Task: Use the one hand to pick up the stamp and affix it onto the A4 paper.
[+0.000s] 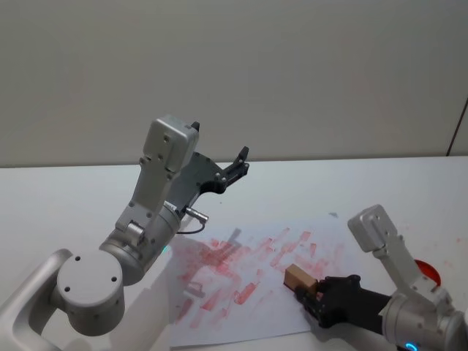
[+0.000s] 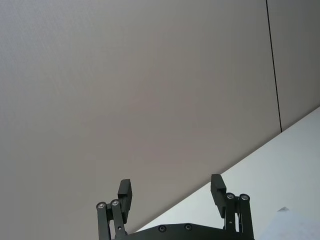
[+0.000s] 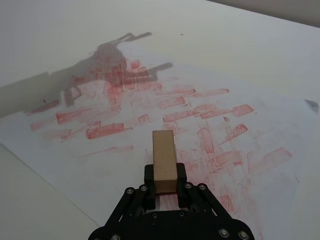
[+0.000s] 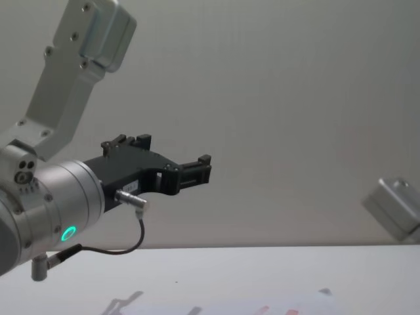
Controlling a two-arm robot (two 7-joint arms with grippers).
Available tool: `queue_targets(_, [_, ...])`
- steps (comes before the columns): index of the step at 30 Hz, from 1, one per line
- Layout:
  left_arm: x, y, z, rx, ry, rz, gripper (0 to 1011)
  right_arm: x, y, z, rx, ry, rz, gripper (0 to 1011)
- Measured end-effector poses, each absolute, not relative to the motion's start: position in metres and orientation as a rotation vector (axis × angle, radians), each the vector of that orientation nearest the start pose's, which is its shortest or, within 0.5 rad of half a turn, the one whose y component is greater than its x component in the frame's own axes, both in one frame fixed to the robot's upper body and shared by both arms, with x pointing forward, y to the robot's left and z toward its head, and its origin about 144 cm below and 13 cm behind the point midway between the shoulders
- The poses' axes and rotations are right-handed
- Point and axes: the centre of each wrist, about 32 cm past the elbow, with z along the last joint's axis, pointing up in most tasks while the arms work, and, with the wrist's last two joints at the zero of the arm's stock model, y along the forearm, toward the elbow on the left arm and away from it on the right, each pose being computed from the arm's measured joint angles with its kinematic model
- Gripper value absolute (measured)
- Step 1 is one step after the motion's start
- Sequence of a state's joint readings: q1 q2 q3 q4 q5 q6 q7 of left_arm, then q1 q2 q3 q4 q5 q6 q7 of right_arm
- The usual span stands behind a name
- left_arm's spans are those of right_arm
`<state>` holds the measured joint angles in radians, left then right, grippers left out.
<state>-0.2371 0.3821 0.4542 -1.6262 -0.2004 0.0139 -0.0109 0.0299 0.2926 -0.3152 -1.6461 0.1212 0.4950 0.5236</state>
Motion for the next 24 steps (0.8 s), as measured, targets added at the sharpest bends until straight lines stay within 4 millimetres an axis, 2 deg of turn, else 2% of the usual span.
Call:
queue_targets(19, [0.4920, 0.1984, 1.2044, 0.061, -0.268, 1.124, 1001, 0.4471, -0.2097, 1.1498, -0.457, 0.239, -0.770, 216])
queue_targets(24, [0.4920, 0.1984, 1.2044, 0.061, -0.268, 1.124, 1001, 0.4472, -0.2110, 1.1549, -0.433, 0.190, -0.797, 214])
